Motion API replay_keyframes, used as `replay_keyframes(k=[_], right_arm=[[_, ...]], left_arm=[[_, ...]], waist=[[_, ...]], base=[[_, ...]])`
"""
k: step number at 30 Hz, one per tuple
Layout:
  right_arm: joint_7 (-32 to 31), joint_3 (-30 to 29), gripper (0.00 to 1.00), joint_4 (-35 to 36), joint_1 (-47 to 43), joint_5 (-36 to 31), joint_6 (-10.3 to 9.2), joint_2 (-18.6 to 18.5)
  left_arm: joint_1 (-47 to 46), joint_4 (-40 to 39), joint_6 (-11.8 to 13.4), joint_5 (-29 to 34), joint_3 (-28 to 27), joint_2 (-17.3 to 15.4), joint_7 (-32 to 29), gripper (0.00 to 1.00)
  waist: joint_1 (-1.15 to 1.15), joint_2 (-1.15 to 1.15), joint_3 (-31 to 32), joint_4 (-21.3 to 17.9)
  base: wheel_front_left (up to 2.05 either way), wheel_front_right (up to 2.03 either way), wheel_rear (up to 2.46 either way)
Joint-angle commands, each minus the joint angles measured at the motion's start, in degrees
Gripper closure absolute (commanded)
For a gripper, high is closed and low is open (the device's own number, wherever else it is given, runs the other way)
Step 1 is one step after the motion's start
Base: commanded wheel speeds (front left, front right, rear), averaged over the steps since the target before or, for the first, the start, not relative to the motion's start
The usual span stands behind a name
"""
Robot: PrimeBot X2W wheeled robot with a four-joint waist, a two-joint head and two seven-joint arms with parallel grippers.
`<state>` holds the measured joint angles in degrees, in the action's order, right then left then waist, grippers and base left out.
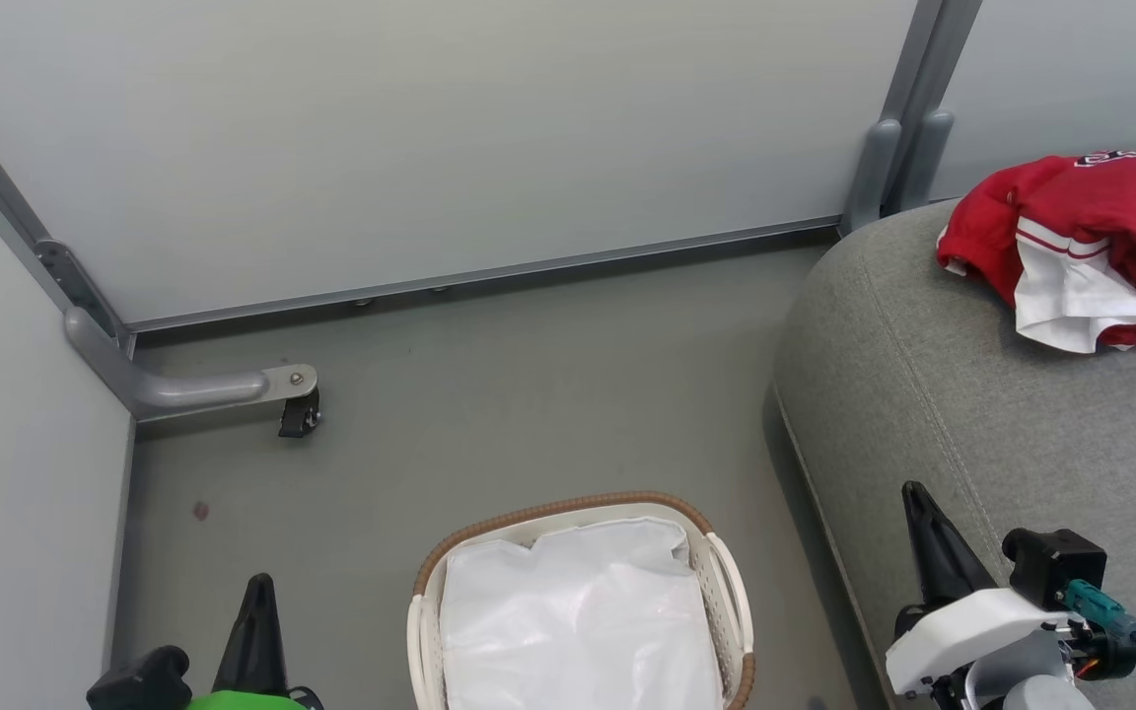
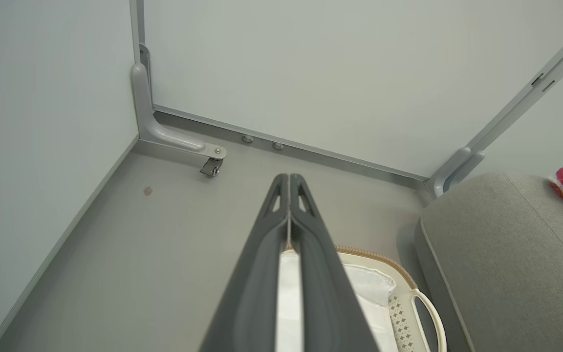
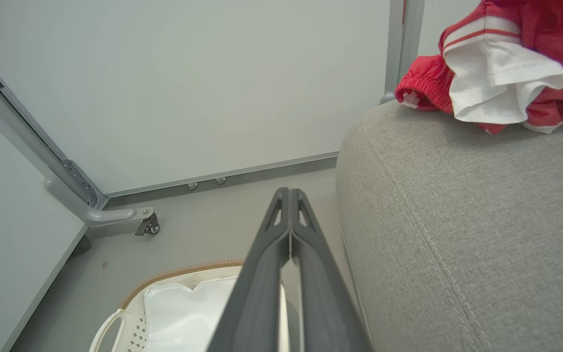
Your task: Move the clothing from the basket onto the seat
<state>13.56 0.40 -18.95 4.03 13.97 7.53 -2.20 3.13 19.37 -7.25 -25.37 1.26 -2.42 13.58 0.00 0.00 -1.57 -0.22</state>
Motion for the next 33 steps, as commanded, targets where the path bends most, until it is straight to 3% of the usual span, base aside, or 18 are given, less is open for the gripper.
replay_keyframes(k=[1,33], right_arm=[[-0.70,-0.44,1.00,1.06,0.90,2.98,0.00,-0.20],[-8.19,-2.93,1.00,2.84,1.52,32.44,-0.02,-0.45]], left_arm=[[-0.98,-0.99,-0.01,-2.49,-0.55,-0.16,-0.55,1.00],[-4.53,-2.81,-0.13,-27.68,-3.43,-0.33,-8.18,1.00]], waist=[[0.00,0.00,0.02,0.00],[0.00,0.00,0.39,0.06]], base=[[0.00,0.00,0.00],[0.00,0.00,0.00]])
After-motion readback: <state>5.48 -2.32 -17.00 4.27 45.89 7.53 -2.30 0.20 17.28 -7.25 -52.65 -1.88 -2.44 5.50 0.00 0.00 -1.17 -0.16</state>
